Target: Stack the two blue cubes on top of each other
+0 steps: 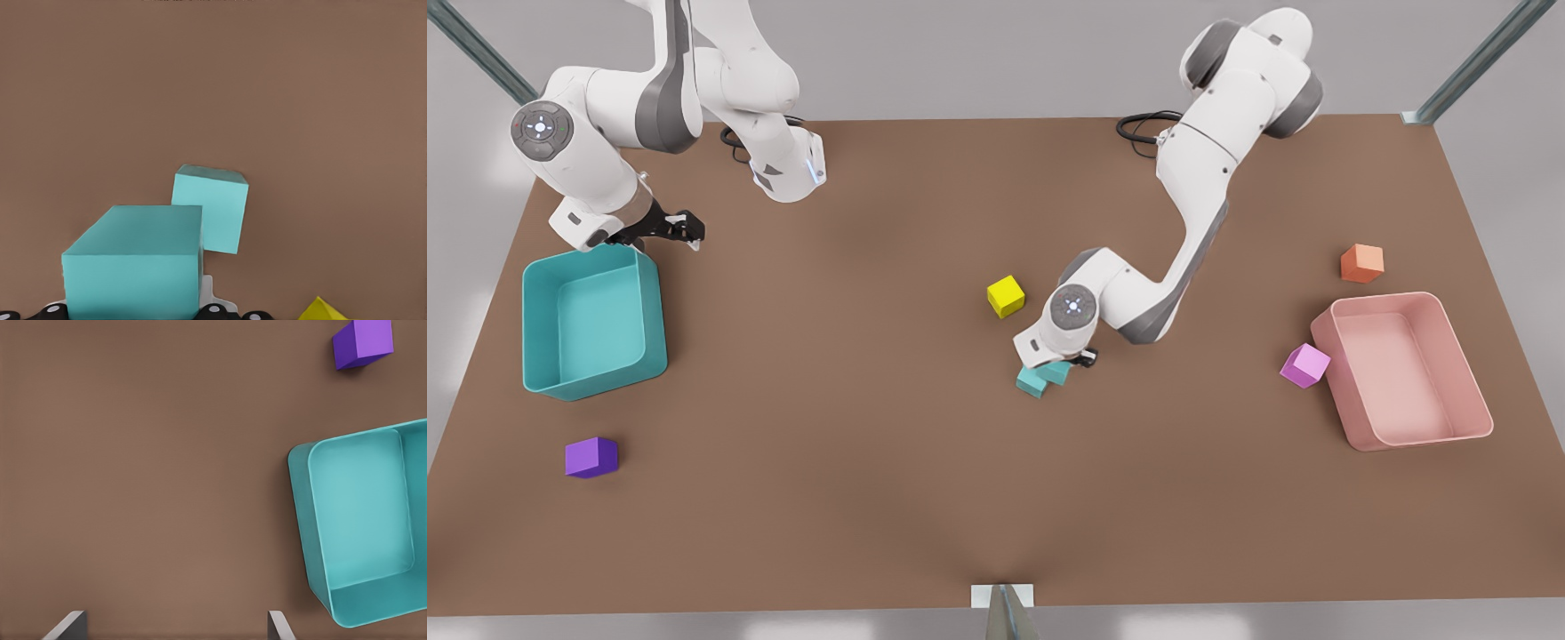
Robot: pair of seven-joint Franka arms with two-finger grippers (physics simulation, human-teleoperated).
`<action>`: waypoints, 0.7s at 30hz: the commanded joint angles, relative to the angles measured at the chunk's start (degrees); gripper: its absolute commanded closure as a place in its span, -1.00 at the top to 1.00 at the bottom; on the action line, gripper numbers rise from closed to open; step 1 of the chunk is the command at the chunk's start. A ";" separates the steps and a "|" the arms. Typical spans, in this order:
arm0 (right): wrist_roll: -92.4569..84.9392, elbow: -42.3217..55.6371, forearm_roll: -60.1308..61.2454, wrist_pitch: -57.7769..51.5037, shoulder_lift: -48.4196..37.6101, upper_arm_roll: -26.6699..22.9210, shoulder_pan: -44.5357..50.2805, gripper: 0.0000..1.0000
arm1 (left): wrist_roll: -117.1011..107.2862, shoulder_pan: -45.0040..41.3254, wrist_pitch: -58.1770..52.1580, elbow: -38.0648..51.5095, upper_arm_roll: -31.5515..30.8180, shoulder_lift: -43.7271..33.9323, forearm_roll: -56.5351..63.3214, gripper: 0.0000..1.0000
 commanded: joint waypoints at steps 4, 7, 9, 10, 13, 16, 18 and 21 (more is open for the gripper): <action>-0.07 0.03 0.04 -0.06 -0.03 -0.02 0.00 1.00 | -22.22 -1.56 -0.01 2.91 0.45 2.82 0.22 0.42; -0.07 0.03 0.04 -0.06 -0.03 -0.02 0.00 1.00 | -22.58 -1.73 0.08 2.91 0.45 3.17 0.22 0.42; -0.07 0.03 0.04 -0.15 -0.03 0.07 0.00 1.00 | -23.37 -2.35 0.08 2.91 0.45 3.18 1.54 0.42; -0.07 0.03 0.04 -0.15 -0.03 -0.02 0.00 1.00 | -23.37 -2.35 0.08 2.91 0.45 3.18 1.54 0.42; -0.07 0.03 0.04 -0.15 -0.03 -0.02 0.00 1.00 | -24.60 -2.61 0.08 2.91 0.45 3.18 1.54 0.42; -0.07 0.03 0.04 -0.15 -0.03 -0.02 0.00 1.00 | -24.60 -2.61 0.25 2.91 0.45 3.53 1.54 0.42; -0.07 0.03 0.04 -0.15 -0.03 -0.02 0.00 1.00 | -24.16 -2.26 0.25 2.91 0.45 3.53 1.54 1.00; -0.07 0.03 0.04 -0.15 -0.03 -0.02 0.00 1.00 | -24.25 -2.35 0.25 2.91 0.45 3.53 1.54 1.00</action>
